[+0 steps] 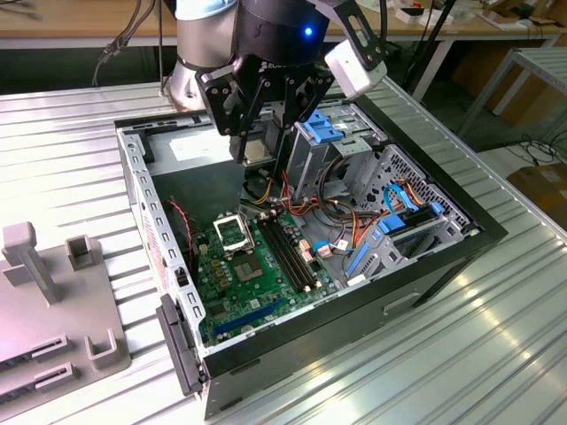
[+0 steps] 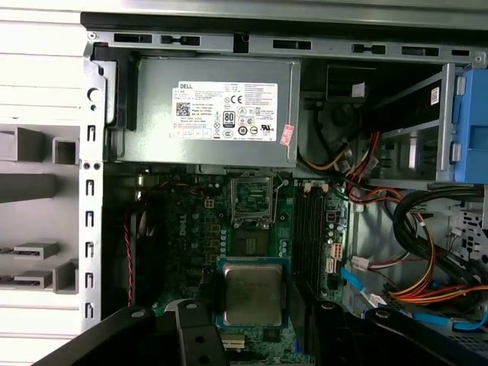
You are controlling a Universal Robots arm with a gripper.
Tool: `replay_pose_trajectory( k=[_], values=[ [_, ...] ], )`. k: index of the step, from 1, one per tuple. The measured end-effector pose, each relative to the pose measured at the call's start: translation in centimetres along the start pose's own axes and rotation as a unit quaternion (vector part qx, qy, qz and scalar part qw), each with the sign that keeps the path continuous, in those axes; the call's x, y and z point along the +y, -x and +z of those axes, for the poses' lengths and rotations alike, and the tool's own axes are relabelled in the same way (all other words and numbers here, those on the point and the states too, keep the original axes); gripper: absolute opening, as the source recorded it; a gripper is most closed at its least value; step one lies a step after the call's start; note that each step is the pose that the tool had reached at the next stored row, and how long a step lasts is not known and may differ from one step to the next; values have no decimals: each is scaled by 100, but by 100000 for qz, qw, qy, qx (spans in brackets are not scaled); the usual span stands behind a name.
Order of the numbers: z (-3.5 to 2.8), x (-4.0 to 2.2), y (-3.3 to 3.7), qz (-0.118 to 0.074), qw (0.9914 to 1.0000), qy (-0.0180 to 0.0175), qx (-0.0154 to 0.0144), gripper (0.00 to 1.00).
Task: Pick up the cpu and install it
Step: 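Pick up the cpu and move it towards the insertion slot, then place the cpu into insertion slot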
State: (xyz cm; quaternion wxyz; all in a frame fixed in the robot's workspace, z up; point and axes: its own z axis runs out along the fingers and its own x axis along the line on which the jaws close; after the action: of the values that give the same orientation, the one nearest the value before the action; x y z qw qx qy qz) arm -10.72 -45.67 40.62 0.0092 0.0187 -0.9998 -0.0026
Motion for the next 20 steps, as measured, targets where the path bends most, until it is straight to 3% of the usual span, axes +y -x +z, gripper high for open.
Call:
replay_pose_trajectory(
  k=[4,7,20],
  values=[
    [57,-13,11,-7,100000,-15,-232,48],
    [137,-29,81,160,100000,-17,-251,48],
    [146,-34,89,435,99999,-1,-258,48]
  ],
)
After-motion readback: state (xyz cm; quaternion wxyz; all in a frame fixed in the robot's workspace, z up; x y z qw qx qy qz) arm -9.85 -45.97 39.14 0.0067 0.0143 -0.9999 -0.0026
